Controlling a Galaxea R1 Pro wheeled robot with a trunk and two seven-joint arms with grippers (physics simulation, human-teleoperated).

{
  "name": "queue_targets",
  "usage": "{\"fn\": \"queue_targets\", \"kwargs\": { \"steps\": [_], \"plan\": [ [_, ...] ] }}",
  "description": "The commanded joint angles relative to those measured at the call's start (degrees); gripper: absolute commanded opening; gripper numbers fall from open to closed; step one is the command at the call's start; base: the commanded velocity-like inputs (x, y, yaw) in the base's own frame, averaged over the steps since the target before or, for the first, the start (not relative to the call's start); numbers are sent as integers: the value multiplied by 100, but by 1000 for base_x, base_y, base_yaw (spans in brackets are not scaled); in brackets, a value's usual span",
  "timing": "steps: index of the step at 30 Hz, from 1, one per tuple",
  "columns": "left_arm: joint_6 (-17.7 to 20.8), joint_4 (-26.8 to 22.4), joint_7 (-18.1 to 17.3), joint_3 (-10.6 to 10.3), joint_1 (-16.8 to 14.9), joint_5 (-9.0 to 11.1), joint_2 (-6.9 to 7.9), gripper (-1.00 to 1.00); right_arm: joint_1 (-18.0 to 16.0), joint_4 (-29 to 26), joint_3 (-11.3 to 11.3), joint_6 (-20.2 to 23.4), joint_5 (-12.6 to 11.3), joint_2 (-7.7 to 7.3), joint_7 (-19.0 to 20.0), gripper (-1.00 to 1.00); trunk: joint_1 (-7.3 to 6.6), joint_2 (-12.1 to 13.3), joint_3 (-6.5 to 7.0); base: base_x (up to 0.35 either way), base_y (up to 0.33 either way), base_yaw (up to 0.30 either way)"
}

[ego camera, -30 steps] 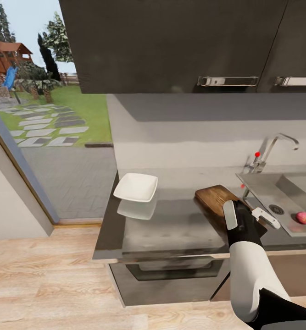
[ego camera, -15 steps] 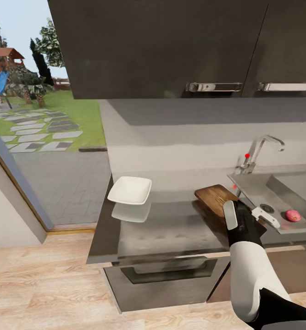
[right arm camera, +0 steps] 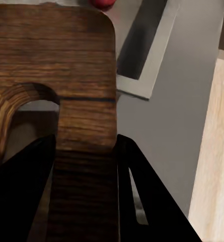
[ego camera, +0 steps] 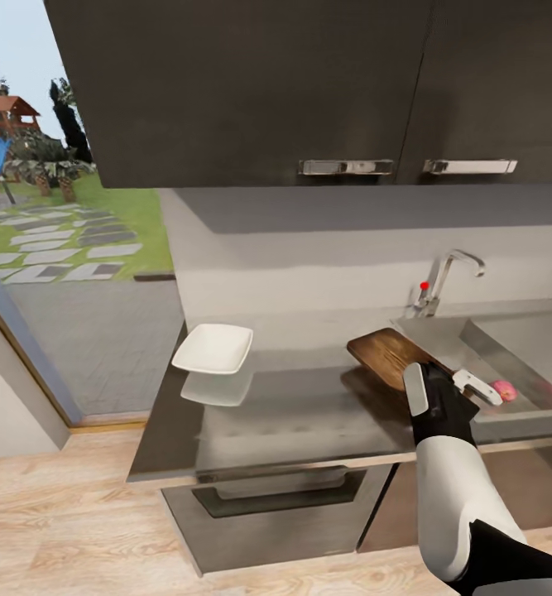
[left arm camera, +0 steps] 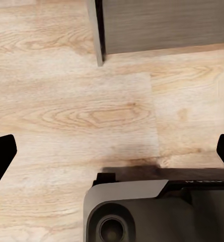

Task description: In the kitchen, take the Vidalia onion out of the sink, dice it on the chopping board with the paring knife, put the diced onion into the bowl on the countertop, then place both the paring knife and the chopping board into the sink.

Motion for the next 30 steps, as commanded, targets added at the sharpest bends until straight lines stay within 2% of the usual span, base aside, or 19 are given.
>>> {"fn": "queue_targets", "kwargs": {
  "steps": [1,4,7,8,11,13,15,16,18,21,24,25,27,30],
  "plan": [
    [-12,-5,0,1,0,-1,0,100,-4,-11,-6,75,40,1,15,-100,1,-6,2,0,-263,-1],
    [-12,-2,0,1,0,-1,0,100,-4,-13,-6,143,77,-6,159,-100,1,-6,30,0,-264,0],
    [-12,-1,0,1,0,-1,0,100,-4,-19,-12,244,104,-20,499,-100,1,-6,52,0,-266,0],
    [-12,-2,0,1,0,-1,0,100,-4,-27,-13,291,120,-40,639,-100,1,-6,55,0,-261,0],
    [-12,-4,0,1,0,-1,4,100,-4,-49,-7,602,353,-152,1390,-100,1,-6,58,0,-112,0],
    [-12,-5,0,1,0,-2,7,100,-4,-52,4,781,614,-206,1987,-100,1,-6,58,0,-35,0],
    [-12,-5,0,1,0,-1,8,100,-4,-54,62,919,992,-272,2662,-100,1,-6,59,0,-14,0],
    [-12,-5,0,1,0,-1,9,100,-4,-54,82,944,1097,-287,2839,-100,1,-6,59,0,-9,0],
    [-12,-5,0,1,0,-1,9,100,-4,-54,166,1002,1536,-327,3548,-100,1,-6,59,0,-5,0],
    [-12,-5,0,1,0,-1,9,100,-4,-55,205,1025,1997,-344,4185,-100,1,-6,59,0,-2,0],
    [-12,-5,0,1,0,-1,9,100,-4,-55,232,1037,2639,-348,5015,-100,1,-6,59,0,0,0],
    [-12,-5,0,1,0,-1,9,100,-4,-51,236,1038,2721,-348,5157,-100,1,-6,59,0,0,0],
    [-12,-5,0,1,0,-1,14,100,-4,-34,239,1042,2962,-349,5742,-100,1,-6,59,0,0,0],
    [-12,0,0,1,0,-1,17,100,-4,-24,236,1068,3170,-354,6386,-100,1,-6,59,0,0,0]
  ]
}}
